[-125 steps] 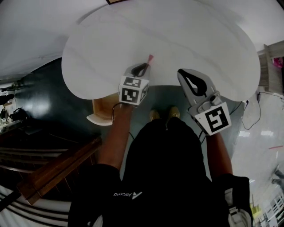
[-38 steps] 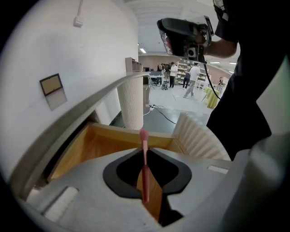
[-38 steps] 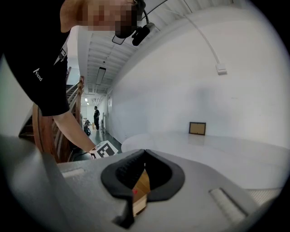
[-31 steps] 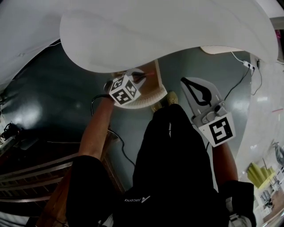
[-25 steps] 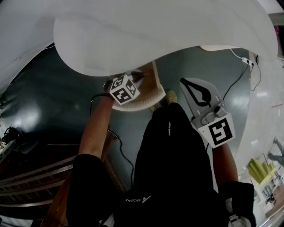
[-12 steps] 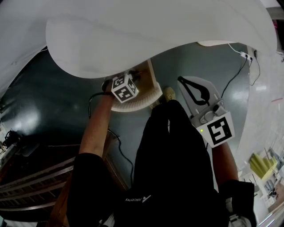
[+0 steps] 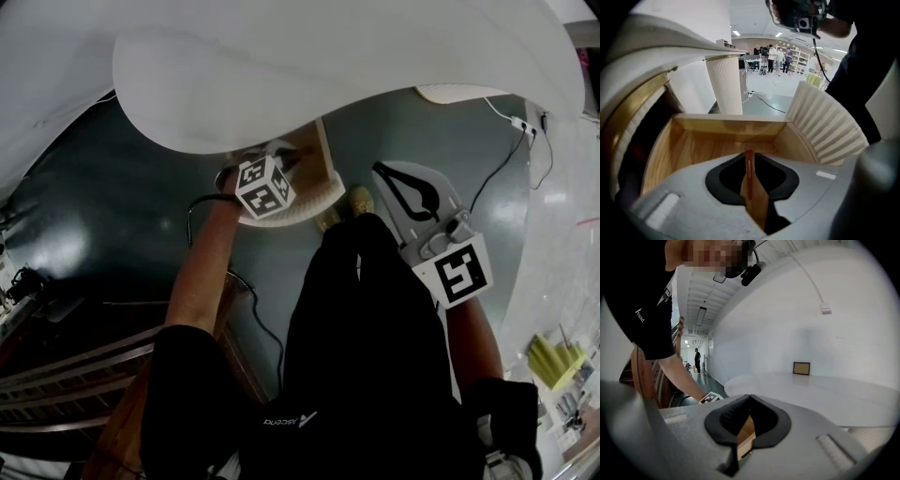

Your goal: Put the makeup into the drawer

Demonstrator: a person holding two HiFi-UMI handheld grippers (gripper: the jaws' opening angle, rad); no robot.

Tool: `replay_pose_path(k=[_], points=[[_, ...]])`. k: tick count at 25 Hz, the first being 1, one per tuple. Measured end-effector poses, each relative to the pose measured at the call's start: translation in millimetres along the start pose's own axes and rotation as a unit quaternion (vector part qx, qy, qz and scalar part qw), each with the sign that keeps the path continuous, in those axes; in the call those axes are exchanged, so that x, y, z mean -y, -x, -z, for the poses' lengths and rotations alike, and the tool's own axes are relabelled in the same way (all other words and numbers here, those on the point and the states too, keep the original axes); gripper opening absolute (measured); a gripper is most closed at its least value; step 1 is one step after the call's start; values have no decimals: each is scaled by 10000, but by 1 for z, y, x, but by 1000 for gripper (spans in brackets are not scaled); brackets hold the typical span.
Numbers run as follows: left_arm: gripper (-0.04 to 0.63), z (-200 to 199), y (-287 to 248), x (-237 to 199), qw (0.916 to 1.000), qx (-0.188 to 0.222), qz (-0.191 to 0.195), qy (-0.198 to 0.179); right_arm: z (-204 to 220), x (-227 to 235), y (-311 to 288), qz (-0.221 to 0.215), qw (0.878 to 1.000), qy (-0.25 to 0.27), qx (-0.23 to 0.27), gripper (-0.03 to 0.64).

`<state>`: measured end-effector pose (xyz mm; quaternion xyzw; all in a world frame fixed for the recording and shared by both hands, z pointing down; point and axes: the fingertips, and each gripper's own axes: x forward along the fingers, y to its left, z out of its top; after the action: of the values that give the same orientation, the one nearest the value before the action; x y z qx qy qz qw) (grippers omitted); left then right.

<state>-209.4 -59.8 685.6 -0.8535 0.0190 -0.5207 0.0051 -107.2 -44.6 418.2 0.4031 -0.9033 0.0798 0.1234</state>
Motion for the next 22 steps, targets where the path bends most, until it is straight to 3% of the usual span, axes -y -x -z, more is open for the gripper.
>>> replay_pose_path(k=[7,12,14,17,22], points=[[29,-38,50,7,9983,287,-395,-329,-19,-11,9,-110,9996,60,252,3],[11,-85,111,3,9893,1030,-1028,-52,-39,-14,21,-184,9988,74,438,3],[11,-107,143,4,9793,1543,-1280,267,-48,-17,26,-212,9983,65,535,3],[11,-137,188,11,9576,2278,-1630,669,-64,-22,34,-274,9974,96,662,3],[11,-167,231,27,9299,2886,-2126,822,-83,-30,45,-434,9950,188,880,3]])
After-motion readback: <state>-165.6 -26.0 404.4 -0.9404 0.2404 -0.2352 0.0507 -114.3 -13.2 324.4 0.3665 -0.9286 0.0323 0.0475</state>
